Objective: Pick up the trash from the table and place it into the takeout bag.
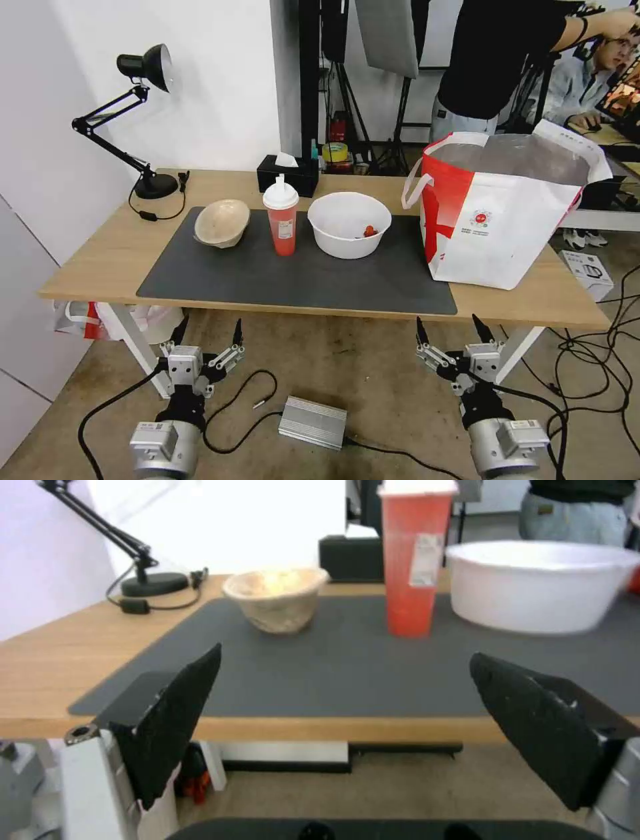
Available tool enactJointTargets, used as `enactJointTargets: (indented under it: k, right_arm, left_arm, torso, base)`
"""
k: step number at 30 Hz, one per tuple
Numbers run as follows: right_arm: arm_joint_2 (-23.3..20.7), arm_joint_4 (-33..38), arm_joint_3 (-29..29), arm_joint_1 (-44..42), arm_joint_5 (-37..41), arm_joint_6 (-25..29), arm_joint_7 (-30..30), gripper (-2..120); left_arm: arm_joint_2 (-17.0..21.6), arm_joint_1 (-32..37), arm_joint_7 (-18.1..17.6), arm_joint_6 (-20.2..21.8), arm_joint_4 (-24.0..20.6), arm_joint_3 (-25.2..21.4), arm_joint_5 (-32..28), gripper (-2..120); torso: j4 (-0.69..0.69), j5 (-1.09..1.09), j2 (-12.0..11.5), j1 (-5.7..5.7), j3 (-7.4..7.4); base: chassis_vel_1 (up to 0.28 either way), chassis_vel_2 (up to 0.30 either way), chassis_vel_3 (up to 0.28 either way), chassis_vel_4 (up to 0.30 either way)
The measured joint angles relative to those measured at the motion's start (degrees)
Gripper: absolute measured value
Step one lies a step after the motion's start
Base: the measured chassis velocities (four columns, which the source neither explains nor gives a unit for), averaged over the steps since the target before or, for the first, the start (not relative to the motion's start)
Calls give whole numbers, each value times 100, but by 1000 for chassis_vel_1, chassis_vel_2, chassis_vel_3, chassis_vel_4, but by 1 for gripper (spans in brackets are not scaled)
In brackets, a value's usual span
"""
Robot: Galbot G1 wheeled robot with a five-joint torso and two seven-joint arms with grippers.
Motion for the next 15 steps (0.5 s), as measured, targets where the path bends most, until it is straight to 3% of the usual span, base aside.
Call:
enactJointTargets:
  k: [7, 10, 11, 14, 15]
  right_arm:
    - [-577, 259, 125, 38, 435, -463, 184, 100]
    - [-1152, 584, 280, 102, 990, -1017, 431, 100]
    - [-1152, 584, 280, 102, 990, -1017, 431, 100]
    - [-1658, 857, 416, 156, 1465, -1500, 643, 100]
    - [-1658, 857, 416, 156, 1465, -1500, 643, 100]
  left_arm:
    - [486, -90, -587, 280, -324, 69, -550, 100]
    - [926, -203, -1213, 552, -661, 148, -1152, 100]
    - [926, -203, -1213, 552, -661, 148, -1152, 100]
    - [1328, -307, -1794, 799, -968, 220, -1702, 100]
    - [1328, -307, -1794, 799, -968, 220, -1702, 100]
  torso:
    - [0, 0, 0, 1, 1]
    - [0, 0, 0, 0, 1]
    - [0, 0, 0, 0, 1]
    - [0, 0, 0, 1, 1]
    - [0, 0, 0, 1, 1]
  base:
    - [0, 0, 0, 0]
    - [0, 0, 0, 0]
    - [0, 0, 0, 0]
    - [0, 0, 0, 0]
    - [0, 0, 0, 0]
